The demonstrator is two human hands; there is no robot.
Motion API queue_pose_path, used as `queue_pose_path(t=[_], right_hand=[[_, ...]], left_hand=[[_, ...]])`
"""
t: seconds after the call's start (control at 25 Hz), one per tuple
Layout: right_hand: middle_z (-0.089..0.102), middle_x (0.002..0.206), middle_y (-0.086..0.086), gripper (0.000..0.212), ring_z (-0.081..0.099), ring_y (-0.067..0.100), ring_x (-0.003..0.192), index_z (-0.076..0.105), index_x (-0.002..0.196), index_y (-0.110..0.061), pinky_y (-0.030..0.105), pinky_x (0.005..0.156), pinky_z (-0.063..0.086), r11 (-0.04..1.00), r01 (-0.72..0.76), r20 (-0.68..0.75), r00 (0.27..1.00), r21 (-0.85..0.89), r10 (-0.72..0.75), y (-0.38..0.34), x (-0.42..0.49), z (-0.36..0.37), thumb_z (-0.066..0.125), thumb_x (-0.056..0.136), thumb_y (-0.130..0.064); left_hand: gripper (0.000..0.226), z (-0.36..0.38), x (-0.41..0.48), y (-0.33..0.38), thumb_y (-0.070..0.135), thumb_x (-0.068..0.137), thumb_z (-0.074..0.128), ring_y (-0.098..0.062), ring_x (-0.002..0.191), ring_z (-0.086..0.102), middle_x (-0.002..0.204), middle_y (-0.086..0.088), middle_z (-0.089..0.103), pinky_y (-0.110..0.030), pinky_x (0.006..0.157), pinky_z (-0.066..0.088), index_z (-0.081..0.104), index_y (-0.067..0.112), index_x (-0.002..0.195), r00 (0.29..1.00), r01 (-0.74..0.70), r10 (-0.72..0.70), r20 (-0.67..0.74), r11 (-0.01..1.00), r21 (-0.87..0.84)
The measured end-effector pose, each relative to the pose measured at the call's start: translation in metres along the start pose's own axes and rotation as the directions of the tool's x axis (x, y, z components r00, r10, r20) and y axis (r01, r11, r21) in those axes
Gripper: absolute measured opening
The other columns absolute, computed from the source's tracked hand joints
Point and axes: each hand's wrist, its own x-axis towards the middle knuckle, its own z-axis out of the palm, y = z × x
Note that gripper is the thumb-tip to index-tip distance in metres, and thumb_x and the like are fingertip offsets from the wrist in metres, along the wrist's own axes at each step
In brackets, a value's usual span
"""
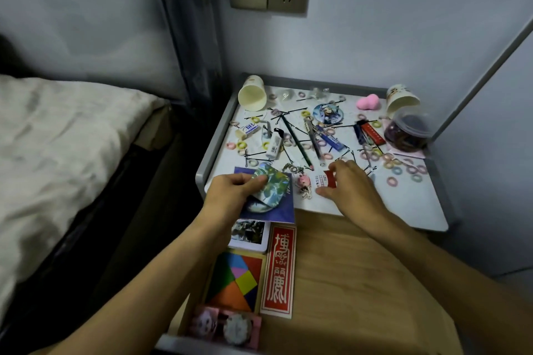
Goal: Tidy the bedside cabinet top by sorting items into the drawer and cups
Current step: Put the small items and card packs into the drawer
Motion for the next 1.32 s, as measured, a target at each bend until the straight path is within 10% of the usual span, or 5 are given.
queue_pose_path(t=[0.32,0.52,0.84,1.04,1.32], right_hand=[[0.059,0.087,-0.002,0.045,0.061,0.019,0.084,0.047,0.099,-0.019,0.042,0.082,0.053,0.978,-0.090,0.014,0.996,0.191,0.089,-0.007,-0.002,-0.009,0.083,0.074,-0.022],[0.072,0.097,-0.001,0.035,0.070,0.006,0.083,0.058,0.115,-0.026,0.020,0.068,0.056,0.618,-0.094,0.107,0.994,0.781,0.016,-0.017,-0.047,-0.039,0.071,0.086,-0.012],[0.076,0.090,-0.003,0.015,0.072,0.009,0.083,0.072,0.099,-0.018,0.023,0.066,0.054,0.715,-0.182,0.343,0.935,0.675,-0.086,-0.023,-0.077,0.000,0.073,0.085,-0.023],[0.077,0.088,0.002,0.015,0.073,0.010,0.079,0.068,0.103,-0.010,0.018,0.062,0.052,0.599,-0.379,0.458,0.889,0.705,0.023,-0.014,-0.082,0.025,0.065,0.091,-0.019],[0.071,0.087,0.019,0.021,0.065,0.022,0.066,0.068,0.104,0.009,0.027,0.062,0.052,0.522,-0.516,0.515,0.842,0.679,0.162,-0.064,-0.055,0.106,0.067,0.087,-0.003]], left_hand=[[0.020,0.005,0.003,-0.004,0.019,0.088,0.069,-0.017,0.057,0.068,0.076,-0.013,0.074,-0.021,0.051,0.055,0.069,-0.001,0.086,0.999,-0.016,0.016,0.036,1.000,0.016],[0.020,0.010,0.004,-0.010,0.024,0.088,0.070,-0.011,0.055,0.067,0.068,-0.003,0.072,-0.019,0.049,0.051,0.070,0.006,0.080,0.993,-0.070,0.048,0.107,0.975,0.210],[0.017,-0.002,0.005,-0.001,0.034,0.085,0.071,-0.016,0.079,0.068,0.082,-0.001,0.074,-0.037,0.073,0.055,0.072,0.020,0.075,0.906,-0.325,0.036,0.422,0.697,0.639],[0.020,-0.063,0.016,0.013,0.011,0.078,0.078,-0.001,0.086,0.066,0.084,0.012,0.074,-0.022,0.084,0.049,0.074,0.029,0.070,0.948,-0.317,0.157,0.276,0.532,0.785],[0.015,-0.105,0.017,0.020,0.005,0.074,0.080,0.000,0.067,0.061,0.071,0.007,0.072,-0.015,0.073,0.047,0.076,0.019,0.074,0.953,-0.291,0.268,0.140,0.688,0.665]])
